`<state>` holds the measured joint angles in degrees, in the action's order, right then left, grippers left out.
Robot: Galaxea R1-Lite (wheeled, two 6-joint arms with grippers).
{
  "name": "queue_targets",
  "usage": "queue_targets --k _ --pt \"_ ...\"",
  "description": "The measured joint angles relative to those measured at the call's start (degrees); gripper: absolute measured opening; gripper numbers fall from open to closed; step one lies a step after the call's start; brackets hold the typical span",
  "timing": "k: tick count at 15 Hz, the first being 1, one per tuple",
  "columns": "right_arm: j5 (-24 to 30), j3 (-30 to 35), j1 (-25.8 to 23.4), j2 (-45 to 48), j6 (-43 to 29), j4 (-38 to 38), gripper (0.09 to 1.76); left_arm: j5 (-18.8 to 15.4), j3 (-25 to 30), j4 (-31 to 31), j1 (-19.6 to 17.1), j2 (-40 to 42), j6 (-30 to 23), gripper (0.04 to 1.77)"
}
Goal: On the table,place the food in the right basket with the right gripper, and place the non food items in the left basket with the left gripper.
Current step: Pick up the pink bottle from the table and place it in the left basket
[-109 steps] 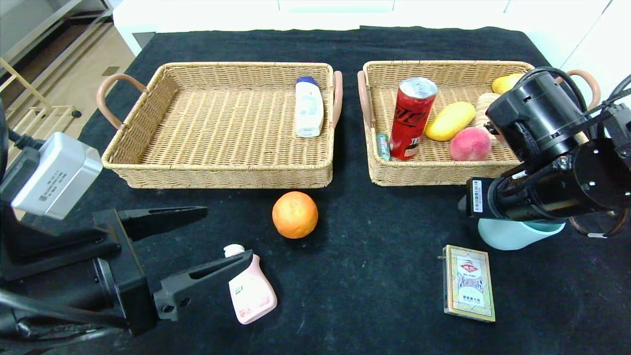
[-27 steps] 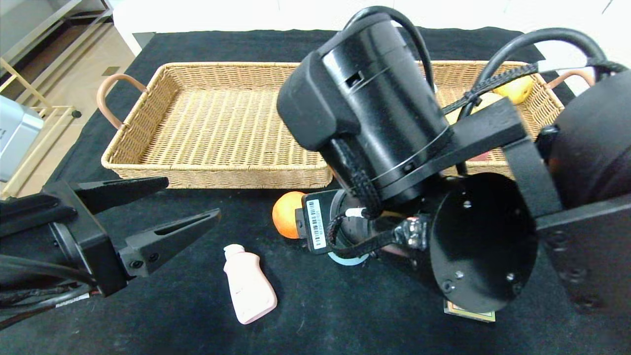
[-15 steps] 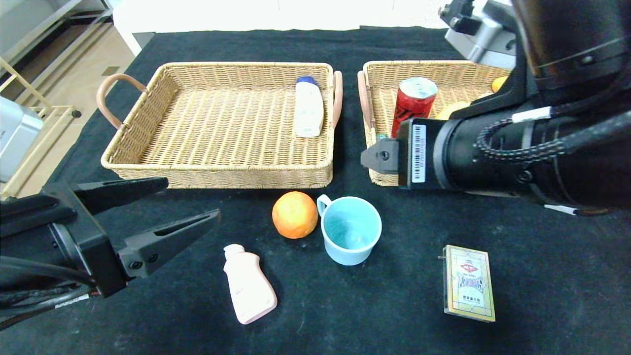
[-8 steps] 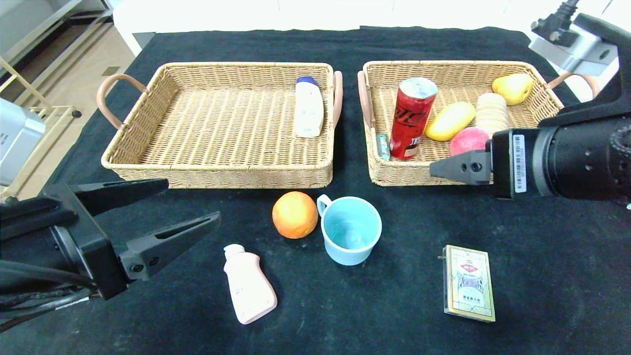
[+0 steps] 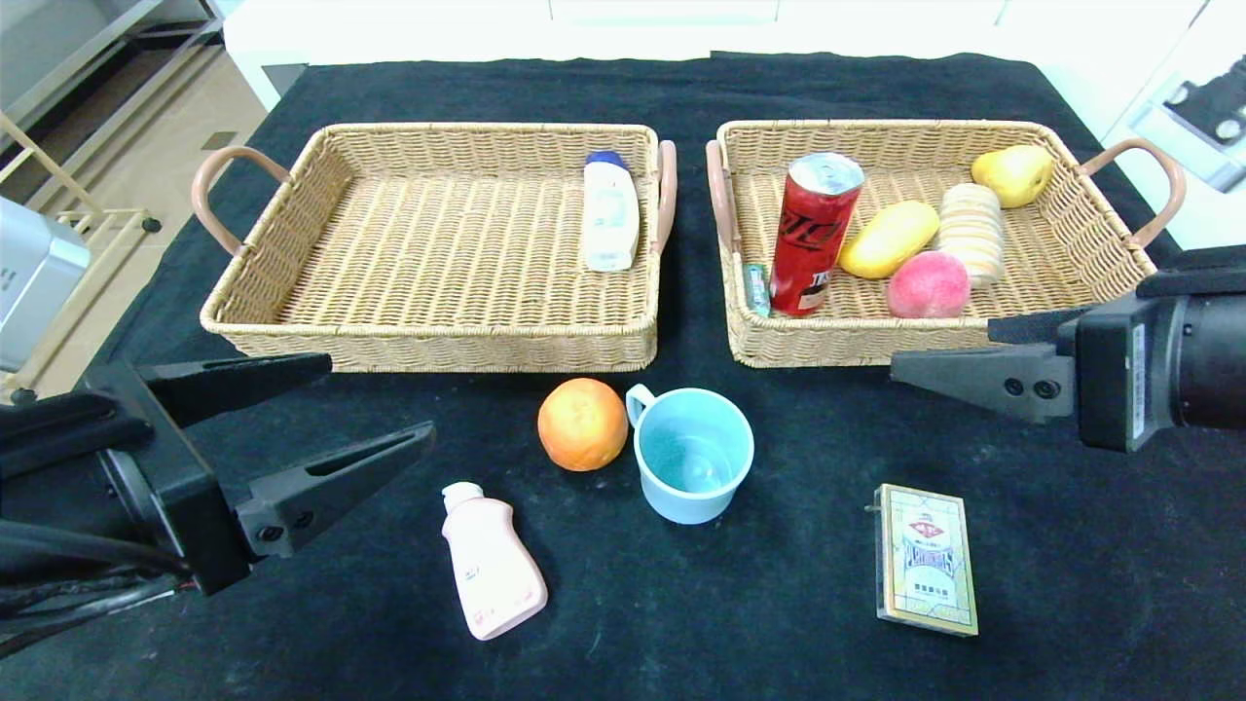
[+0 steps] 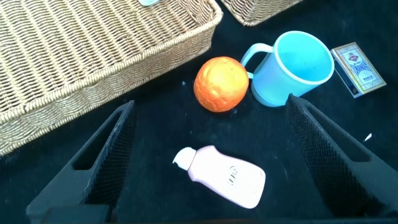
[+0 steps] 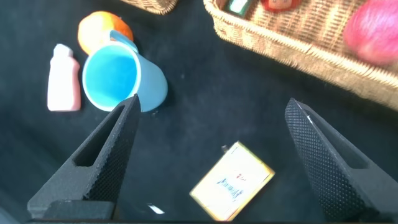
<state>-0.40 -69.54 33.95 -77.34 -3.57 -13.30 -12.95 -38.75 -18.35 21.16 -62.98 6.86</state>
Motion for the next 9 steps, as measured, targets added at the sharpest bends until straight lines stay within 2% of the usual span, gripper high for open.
queue_targets --k 3,5,9 --pt "10.0 4.5 -5.6 2.6 5.9 1.7 1.7 0.1 0.0 0.0 -0.1 -0.3 0.1 1.72" --pt "14.5 8.0 -8.6 3.8 9.9 5.3 1.7 0.1 0.0 0.0 -0.1 -0.3 0.1 1.72" --pt "24.1 18.0 -14.8 4.6 13.7 23.4 1.7 1.1 -0.1 0.2 0.2 -0.1 1.3 1.72"
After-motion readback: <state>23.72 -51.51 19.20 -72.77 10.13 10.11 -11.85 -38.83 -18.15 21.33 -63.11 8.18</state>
